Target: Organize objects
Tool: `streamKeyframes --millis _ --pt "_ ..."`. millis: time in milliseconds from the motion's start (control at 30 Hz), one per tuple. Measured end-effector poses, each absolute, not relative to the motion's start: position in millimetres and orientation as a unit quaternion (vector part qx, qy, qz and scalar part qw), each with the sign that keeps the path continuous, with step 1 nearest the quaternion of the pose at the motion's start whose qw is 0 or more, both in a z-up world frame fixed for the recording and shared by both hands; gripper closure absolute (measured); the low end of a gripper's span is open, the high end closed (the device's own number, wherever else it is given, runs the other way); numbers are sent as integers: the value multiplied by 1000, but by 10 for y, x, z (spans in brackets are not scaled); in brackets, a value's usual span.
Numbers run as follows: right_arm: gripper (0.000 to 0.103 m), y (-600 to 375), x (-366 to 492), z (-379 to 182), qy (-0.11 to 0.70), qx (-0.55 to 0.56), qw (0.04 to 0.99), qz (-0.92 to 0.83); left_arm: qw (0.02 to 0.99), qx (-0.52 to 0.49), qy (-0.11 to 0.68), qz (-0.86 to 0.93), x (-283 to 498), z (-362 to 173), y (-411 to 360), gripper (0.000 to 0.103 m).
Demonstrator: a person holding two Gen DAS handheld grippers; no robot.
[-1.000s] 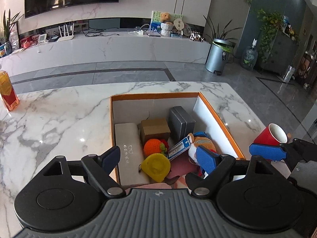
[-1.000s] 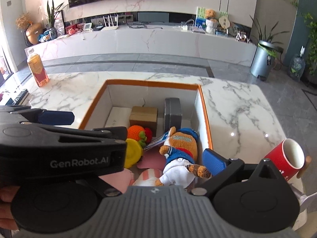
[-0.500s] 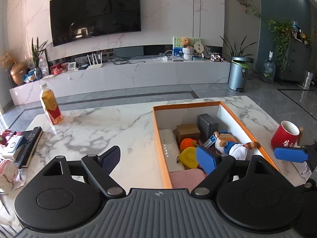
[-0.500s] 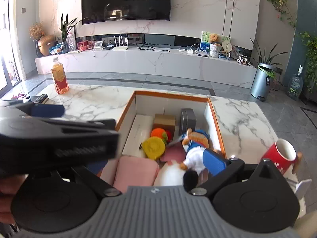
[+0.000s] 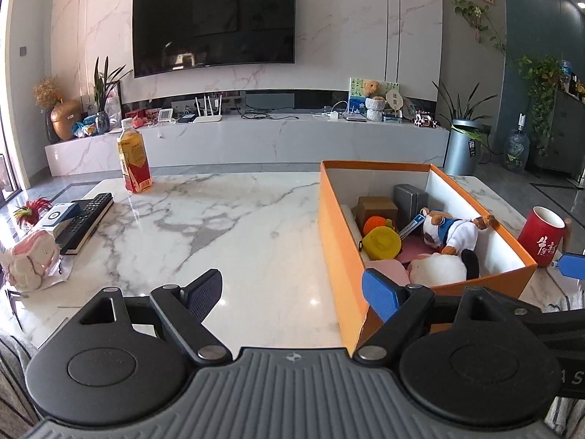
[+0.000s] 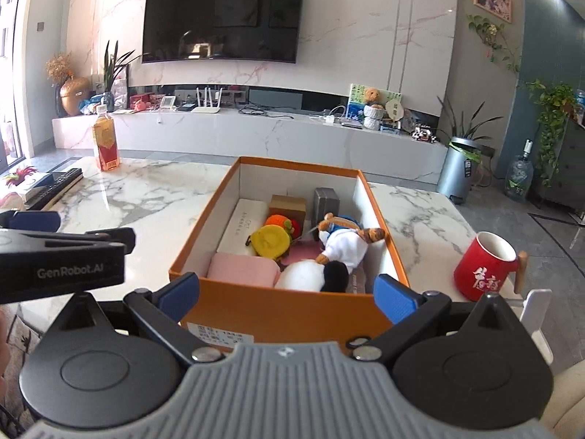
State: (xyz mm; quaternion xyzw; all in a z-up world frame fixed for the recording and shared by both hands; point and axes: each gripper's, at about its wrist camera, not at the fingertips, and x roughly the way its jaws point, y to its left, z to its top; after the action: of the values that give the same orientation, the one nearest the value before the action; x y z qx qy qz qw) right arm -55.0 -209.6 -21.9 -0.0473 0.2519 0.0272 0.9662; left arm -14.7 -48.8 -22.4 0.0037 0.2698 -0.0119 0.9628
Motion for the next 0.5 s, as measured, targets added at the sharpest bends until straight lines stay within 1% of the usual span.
streamKeyframes --millis 233,500 --pt "1 -2183 -643 -287 246 -23 969 24 963 14 269 -17 -270 -294 -503 4" --pt "2 -2148 -678 -302 245 -29 969 21 964 20 264 -26 -305 -287 -541 4"
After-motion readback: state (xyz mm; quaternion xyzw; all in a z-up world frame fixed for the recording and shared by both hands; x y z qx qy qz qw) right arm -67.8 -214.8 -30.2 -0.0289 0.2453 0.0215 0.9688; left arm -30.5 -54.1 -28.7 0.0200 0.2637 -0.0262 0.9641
